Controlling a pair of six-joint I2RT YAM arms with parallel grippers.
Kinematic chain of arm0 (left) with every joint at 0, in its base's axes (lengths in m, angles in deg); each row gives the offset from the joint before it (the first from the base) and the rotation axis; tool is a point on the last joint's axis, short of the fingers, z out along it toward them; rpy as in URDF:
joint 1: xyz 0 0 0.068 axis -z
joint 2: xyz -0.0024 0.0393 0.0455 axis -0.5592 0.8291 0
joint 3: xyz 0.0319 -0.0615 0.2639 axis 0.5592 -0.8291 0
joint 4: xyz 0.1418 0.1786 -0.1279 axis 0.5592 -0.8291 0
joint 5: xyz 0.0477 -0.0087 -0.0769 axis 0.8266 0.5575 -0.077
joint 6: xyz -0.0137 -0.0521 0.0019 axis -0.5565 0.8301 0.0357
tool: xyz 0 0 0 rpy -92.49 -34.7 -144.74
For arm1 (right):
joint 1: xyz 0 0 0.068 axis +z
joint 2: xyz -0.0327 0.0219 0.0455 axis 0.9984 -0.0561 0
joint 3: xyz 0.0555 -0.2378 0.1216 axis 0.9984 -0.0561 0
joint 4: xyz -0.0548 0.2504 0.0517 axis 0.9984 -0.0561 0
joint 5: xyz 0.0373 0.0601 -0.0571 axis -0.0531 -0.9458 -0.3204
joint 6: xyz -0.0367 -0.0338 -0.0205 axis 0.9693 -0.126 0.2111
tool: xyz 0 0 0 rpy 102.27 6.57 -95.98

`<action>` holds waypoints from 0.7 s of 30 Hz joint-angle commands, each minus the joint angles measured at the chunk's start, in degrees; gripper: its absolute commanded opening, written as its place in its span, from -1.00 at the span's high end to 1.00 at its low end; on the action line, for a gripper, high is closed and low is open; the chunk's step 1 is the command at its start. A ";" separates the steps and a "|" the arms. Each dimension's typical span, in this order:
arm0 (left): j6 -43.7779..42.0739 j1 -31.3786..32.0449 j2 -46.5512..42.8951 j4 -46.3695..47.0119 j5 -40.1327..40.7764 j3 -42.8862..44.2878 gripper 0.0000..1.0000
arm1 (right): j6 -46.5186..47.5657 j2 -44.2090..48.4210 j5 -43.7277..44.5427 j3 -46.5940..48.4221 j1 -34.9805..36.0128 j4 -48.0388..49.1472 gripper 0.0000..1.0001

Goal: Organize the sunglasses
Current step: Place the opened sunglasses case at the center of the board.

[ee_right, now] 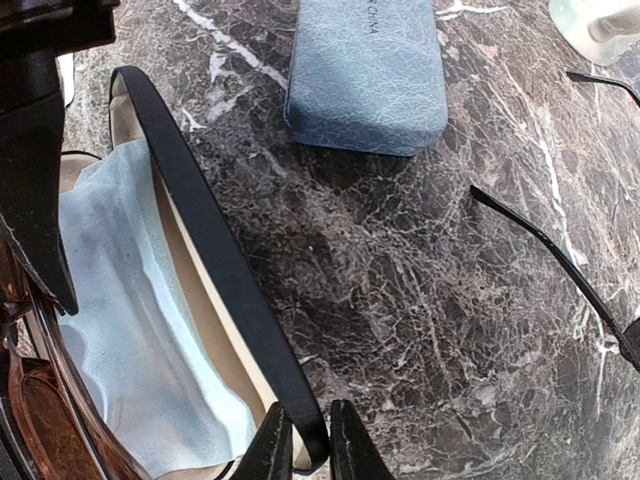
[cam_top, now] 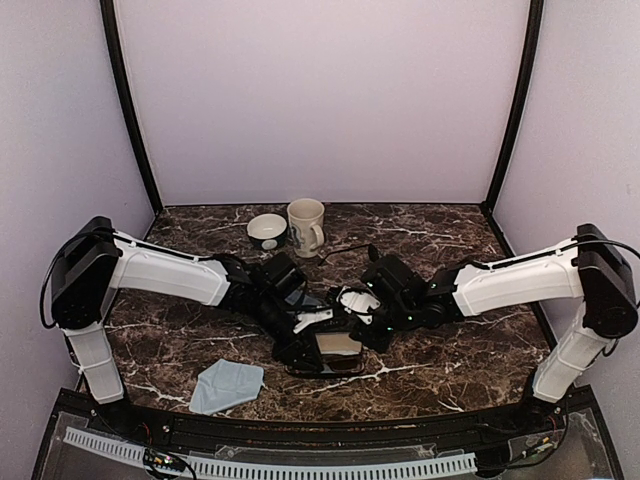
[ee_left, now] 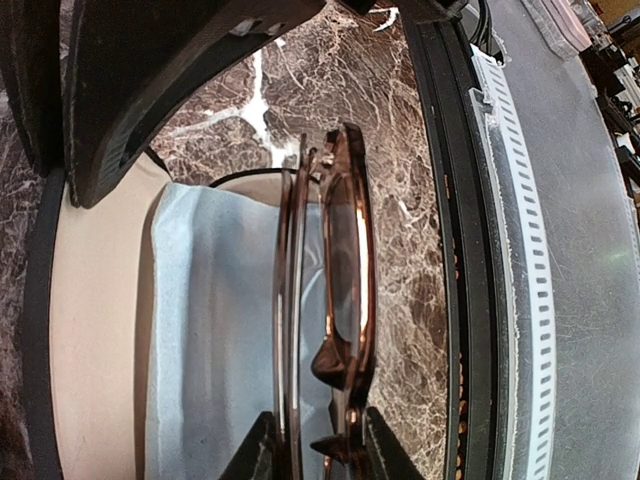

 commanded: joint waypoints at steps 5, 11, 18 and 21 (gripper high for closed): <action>0.71 -1.96 -2.82 1.23 -0.08 -0.92 0.52 | 0.72 2.31 -0.21 -0.98 1.49 1.13 0.70; 1.05 -2.37 -3.70 2.48 -0.54 -1.64 0.52 | 0.72 3.54 -0.06 -1.26 1.57 1.63 0.70; 1.17 -2.45 -5.86 4.41 -0.81 -3.82 0.52 | -0.04 3.73 -0.74 -1.71 1.54 2.25 0.70; 1.44 -2.45 -5.98 4.42 -0.71 -4.09 0.52 | -1.52 4.02 -0.96 -1.96 1.49 2.80 0.70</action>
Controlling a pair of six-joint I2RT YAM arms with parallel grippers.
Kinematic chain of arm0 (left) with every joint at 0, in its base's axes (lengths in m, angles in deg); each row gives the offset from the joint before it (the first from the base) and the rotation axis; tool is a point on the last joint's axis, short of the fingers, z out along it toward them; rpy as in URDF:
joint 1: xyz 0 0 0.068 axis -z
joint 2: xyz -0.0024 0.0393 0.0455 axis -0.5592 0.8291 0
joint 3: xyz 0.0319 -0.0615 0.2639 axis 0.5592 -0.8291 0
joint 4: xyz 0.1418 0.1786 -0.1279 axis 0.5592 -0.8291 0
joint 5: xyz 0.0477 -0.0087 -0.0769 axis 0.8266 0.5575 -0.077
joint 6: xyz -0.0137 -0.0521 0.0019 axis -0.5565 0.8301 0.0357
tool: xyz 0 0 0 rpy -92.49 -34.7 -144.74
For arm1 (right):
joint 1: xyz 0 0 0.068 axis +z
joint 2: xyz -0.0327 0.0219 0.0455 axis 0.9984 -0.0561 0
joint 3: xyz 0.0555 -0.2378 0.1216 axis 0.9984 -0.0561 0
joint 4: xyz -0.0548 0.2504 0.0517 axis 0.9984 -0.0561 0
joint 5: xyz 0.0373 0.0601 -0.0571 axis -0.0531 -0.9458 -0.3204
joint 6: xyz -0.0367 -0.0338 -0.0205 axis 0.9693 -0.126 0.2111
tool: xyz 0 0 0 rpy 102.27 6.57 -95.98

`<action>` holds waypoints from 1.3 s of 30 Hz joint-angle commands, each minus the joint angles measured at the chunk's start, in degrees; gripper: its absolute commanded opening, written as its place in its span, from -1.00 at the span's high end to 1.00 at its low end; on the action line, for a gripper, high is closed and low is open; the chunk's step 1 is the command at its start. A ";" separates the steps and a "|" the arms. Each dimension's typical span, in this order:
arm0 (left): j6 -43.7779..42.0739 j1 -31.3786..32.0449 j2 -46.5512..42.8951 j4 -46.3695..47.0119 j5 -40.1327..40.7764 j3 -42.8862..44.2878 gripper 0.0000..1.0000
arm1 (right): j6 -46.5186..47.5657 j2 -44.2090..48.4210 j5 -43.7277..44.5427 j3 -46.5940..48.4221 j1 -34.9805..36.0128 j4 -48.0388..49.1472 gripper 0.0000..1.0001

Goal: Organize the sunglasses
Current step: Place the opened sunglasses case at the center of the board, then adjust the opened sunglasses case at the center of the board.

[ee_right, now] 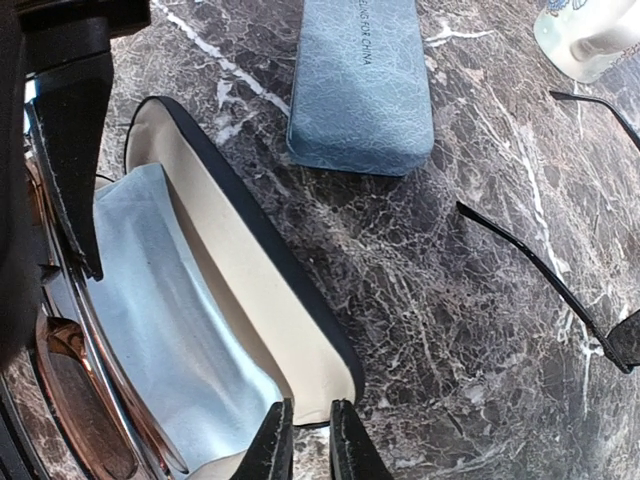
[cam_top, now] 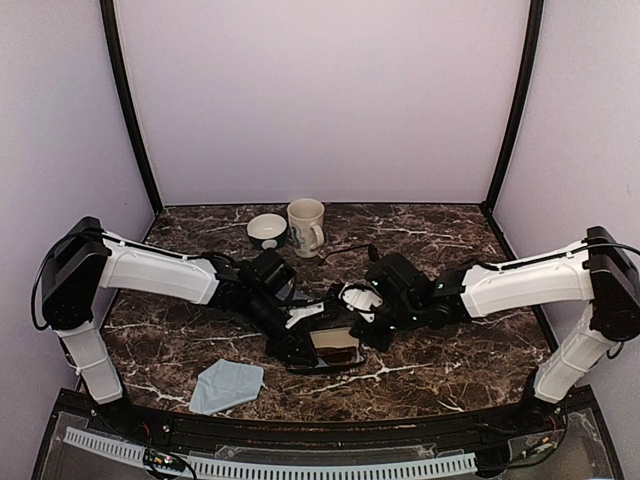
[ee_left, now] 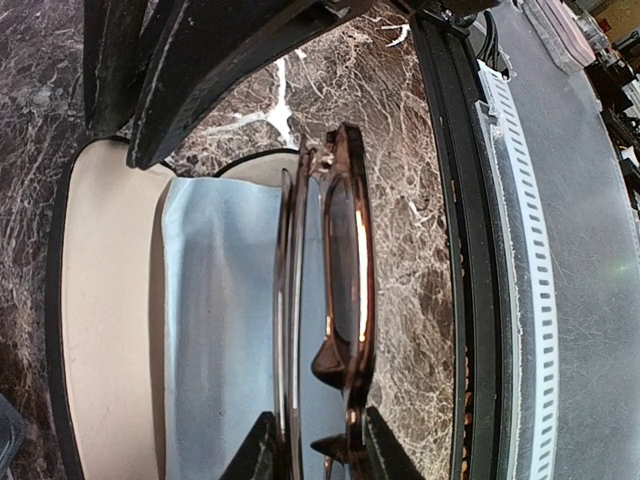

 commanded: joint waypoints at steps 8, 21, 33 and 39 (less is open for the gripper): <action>1.97 -0.49 -2.82 3.18 -0.41 -1.73 0.53 | -7.03 2.82 -1.85 -2.82 -0.32 2.05 0.51; 2.65 -0.49 -2.83 4.28 -0.04 -2.33 0.53 | -25.14 9.66 -4.38 -6.73 -2.62 0.75 0.31; 2.51 -0.49 -3.30 3.70 1.00 -2.40 0.53 | -39.18 7.29 -7.62 -7.84 -3.45 0.47 0.30; 2.43 -0.49 -3.45 3.24 1.92 -2.26 0.53 | -41.22 5.35 -9.87 -8.47 -3.46 1.48 0.30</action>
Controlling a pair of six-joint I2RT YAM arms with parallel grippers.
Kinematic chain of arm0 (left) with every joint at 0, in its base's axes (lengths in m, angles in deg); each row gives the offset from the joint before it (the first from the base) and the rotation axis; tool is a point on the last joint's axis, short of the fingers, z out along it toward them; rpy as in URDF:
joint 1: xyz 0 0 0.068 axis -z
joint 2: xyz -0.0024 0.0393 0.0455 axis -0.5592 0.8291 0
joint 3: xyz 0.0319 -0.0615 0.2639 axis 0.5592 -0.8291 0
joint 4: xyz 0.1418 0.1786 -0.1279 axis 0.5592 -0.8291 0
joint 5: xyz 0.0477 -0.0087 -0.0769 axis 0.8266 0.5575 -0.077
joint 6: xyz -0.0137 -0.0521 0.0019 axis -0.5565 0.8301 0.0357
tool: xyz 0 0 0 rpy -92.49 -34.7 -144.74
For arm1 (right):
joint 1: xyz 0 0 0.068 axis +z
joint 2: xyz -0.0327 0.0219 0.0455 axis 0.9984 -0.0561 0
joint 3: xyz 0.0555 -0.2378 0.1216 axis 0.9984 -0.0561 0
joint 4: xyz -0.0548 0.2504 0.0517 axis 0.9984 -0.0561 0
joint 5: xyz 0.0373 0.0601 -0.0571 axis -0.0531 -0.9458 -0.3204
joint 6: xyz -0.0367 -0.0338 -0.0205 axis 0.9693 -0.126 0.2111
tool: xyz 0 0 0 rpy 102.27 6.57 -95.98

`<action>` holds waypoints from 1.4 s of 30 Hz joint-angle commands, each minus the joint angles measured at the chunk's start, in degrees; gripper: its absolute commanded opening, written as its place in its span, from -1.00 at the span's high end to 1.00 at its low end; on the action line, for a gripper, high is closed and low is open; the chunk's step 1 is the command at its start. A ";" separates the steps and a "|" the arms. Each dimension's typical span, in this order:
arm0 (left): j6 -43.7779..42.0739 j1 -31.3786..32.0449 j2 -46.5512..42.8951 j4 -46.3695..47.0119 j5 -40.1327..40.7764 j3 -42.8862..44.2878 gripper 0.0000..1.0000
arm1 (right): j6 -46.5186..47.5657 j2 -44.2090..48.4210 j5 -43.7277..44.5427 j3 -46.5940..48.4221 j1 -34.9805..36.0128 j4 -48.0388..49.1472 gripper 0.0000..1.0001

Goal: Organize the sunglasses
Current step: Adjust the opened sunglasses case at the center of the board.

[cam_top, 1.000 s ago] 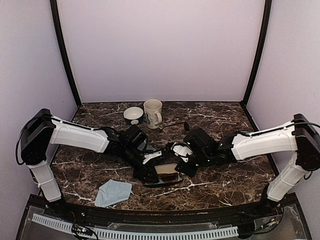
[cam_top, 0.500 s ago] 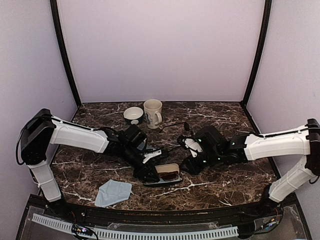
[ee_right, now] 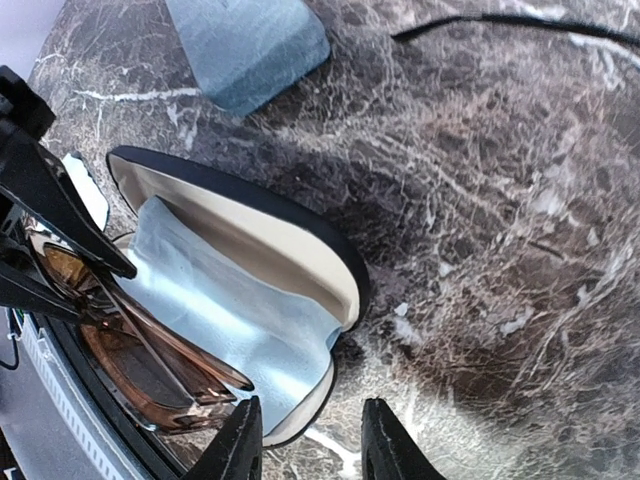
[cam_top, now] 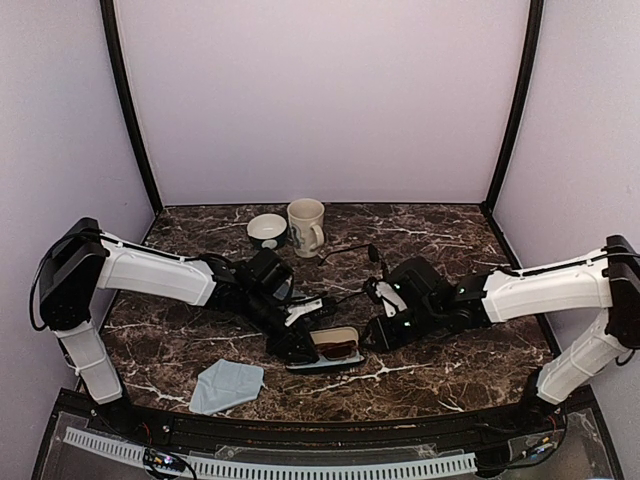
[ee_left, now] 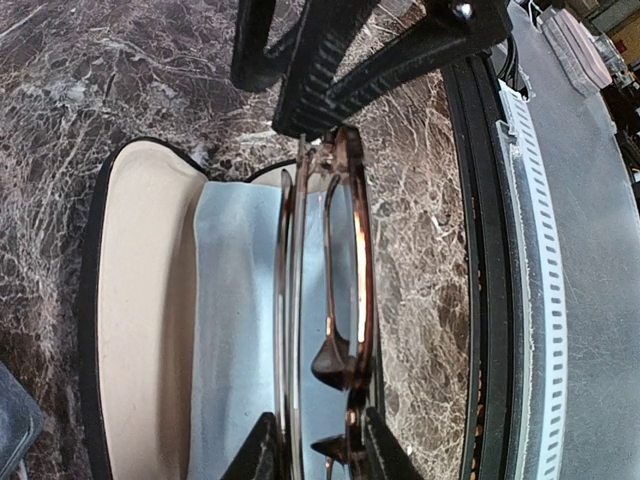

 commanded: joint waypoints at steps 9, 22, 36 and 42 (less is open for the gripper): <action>-0.15 -0.27 -2.82 -0.45 0.81 -0.50 0.54 | -4.94 -2.63 -3.92 -2.60 -0.42 3.91 0.30; 0.29 -0.27 -2.60 -0.52 1.72 -0.38 0.54 | -6.08 -3.72 -5.25 -3.16 -0.09 5.46 0.32; 2.38 -0.18 -2.48 0.25 2.55 -0.35 0.55 | -7.83 -3.78 -5.25 -5.63 0.80 7.98 0.36; 3.21 -0.01 -2.79 0.31 2.49 -1.25 0.55 | -9.01 -4.26 -5.35 -6.09 1.62 9.68 0.38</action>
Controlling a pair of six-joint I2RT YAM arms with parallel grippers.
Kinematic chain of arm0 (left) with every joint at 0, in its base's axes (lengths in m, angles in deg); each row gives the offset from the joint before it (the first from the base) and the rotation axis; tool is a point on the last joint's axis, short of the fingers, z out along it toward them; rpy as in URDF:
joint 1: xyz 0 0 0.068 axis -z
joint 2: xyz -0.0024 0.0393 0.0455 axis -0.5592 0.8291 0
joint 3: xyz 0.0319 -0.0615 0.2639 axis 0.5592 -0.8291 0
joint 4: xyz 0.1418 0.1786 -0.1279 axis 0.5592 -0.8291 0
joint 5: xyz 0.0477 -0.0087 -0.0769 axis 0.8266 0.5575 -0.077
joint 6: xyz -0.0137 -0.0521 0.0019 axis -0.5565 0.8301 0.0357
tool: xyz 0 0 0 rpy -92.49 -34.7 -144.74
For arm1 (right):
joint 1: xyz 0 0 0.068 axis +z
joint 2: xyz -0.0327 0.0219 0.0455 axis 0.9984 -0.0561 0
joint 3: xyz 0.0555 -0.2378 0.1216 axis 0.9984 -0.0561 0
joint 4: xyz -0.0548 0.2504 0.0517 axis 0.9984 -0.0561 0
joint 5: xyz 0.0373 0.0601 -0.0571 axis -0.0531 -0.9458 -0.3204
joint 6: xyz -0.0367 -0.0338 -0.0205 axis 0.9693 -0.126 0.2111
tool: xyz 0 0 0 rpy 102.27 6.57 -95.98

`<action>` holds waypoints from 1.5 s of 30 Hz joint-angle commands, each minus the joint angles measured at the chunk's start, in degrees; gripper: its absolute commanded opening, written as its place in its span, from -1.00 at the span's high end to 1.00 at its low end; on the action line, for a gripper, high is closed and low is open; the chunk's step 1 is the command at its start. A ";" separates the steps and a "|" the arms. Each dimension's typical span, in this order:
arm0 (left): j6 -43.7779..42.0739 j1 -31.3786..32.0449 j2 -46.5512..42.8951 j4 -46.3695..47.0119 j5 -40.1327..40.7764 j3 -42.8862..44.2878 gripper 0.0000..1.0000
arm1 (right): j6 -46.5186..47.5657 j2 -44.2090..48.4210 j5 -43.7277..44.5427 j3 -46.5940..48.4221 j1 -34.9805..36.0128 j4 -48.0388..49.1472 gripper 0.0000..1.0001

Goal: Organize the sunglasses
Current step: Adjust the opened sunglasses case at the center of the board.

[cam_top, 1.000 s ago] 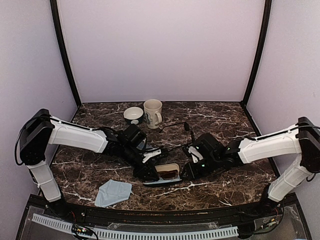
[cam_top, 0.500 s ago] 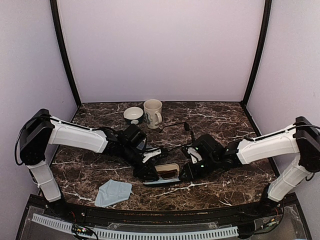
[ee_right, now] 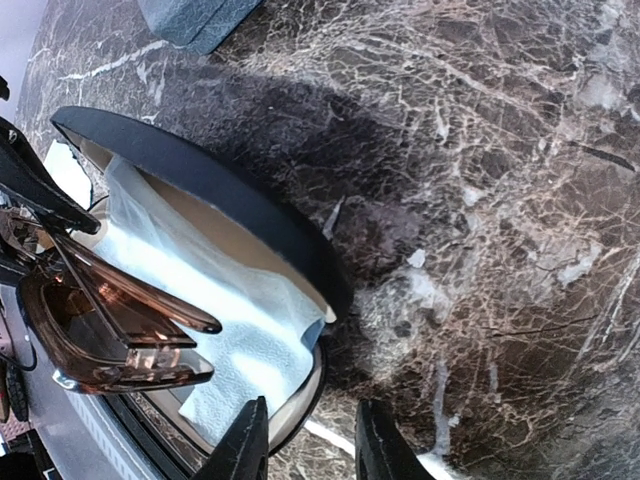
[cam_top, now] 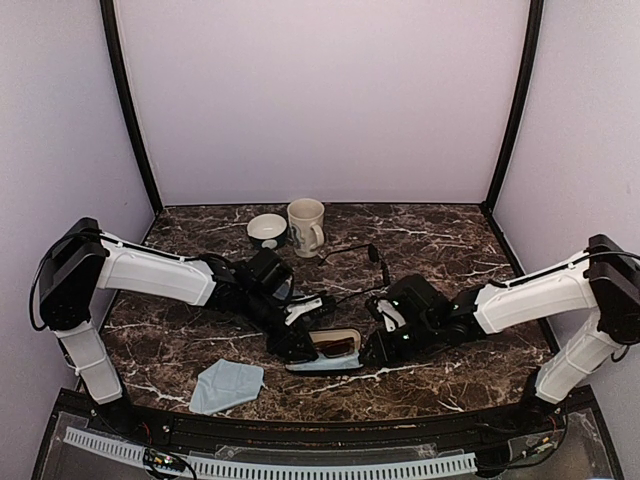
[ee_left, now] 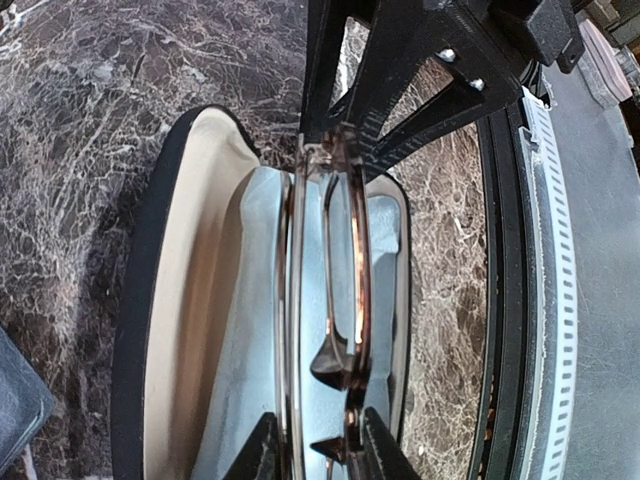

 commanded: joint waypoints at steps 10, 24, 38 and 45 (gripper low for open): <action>1.92 0.70 -3.03 0.63 -0.33 -2.34 0.55 | -1.66 -1.60 0.81 -1.49 1.54 2.80 0.45; 3.31 1.64 -3.64 2.06 -1.26 -2.55 0.56 | -0.98 -1.67 2.69 -2.04 1.96 3.32 0.59; 4.49 2.19 -2.70 3.36 -1.48 -1.46 0.55 | 0.80 -1.19 6.11 -1.69 3.23 3.15 0.62; 5.74 2.80 -2.21 6.28 -2.22 -1.91 0.55 | 1.02 -0.19 6.93 -1.89 3.41 2.98 0.62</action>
